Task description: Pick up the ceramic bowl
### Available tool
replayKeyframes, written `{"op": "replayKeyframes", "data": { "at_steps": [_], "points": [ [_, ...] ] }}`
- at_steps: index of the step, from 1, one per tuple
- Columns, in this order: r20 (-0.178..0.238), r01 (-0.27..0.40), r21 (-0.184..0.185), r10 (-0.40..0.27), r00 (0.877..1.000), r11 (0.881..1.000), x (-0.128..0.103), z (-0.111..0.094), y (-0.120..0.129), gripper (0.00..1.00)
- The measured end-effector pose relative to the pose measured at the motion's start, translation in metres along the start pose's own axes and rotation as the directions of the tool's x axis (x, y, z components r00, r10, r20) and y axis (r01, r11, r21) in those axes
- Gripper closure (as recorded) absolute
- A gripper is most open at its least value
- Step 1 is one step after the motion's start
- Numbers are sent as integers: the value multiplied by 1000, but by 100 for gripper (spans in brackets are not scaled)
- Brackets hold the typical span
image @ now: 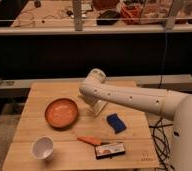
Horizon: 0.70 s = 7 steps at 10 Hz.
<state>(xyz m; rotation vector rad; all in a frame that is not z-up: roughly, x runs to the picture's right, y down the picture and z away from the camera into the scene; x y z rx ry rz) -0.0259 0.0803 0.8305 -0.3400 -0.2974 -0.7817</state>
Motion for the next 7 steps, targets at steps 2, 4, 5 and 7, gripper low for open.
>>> {"op": "replayKeyframes", "data": {
  "at_steps": [2, 4, 5, 7],
  "points": [
    [4, 17, 3, -17, 1000, 1000, -4, 2, -5, 20],
    [10, 41, 0, -41, 999, 999, -9, 6, -10, 20],
    [13, 55, -1, -55, 998, 998, -12, 8, -14, 20],
    [19, 77, -3, -77, 997, 997, -17, 12, -20, 20]
  ]
}}
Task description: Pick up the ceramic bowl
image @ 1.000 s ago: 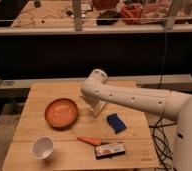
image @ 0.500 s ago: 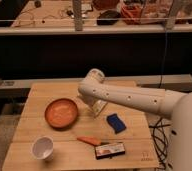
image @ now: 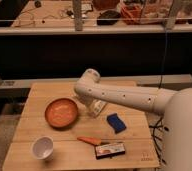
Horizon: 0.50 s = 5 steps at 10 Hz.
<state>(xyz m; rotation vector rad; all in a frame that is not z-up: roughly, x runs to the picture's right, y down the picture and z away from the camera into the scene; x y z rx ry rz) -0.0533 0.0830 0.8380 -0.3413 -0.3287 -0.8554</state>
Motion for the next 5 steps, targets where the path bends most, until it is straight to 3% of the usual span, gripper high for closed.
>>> {"op": "replayKeyframes", "data": {
  "at_steps": [5],
  "points": [
    [16, 56, -6, -56, 998, 998, -8, 17, -13, 20]
  ]
}}
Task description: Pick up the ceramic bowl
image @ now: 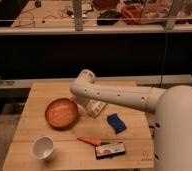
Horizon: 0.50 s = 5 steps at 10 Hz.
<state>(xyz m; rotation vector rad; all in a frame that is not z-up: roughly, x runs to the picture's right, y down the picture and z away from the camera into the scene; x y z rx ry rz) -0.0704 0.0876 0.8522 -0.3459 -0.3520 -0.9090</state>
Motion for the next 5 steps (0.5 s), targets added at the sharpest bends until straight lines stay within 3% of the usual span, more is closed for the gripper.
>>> {"op": "replayKeyframes", "data": {
  "at_steps": [5],
  "points": [
    [31, 35, 0, -35, 999, 999, -11, 20, -15, 20]
  ]
}}
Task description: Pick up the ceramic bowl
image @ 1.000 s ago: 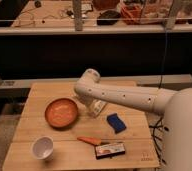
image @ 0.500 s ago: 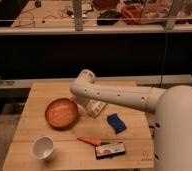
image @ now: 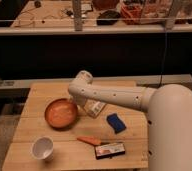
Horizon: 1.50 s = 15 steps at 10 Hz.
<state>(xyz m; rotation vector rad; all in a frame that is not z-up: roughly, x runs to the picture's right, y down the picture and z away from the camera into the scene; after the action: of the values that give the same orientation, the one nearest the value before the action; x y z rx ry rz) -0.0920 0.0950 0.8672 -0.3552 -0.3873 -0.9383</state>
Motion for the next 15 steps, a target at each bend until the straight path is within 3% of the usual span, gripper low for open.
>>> {"op": "replayKeyframes", "data": {
  "at_steps": [5, 12, 15],
  "points": [
    [3, 28, 14, -28, 1000, 1000, -7, 14, -16, 24],
    [-34, 47, 34, -46, 998, 998, 10, -8, -41, 95],
    [-35, 57, 45, -55, 998, 997, 12, -13, -44, 100]
  ]
}}
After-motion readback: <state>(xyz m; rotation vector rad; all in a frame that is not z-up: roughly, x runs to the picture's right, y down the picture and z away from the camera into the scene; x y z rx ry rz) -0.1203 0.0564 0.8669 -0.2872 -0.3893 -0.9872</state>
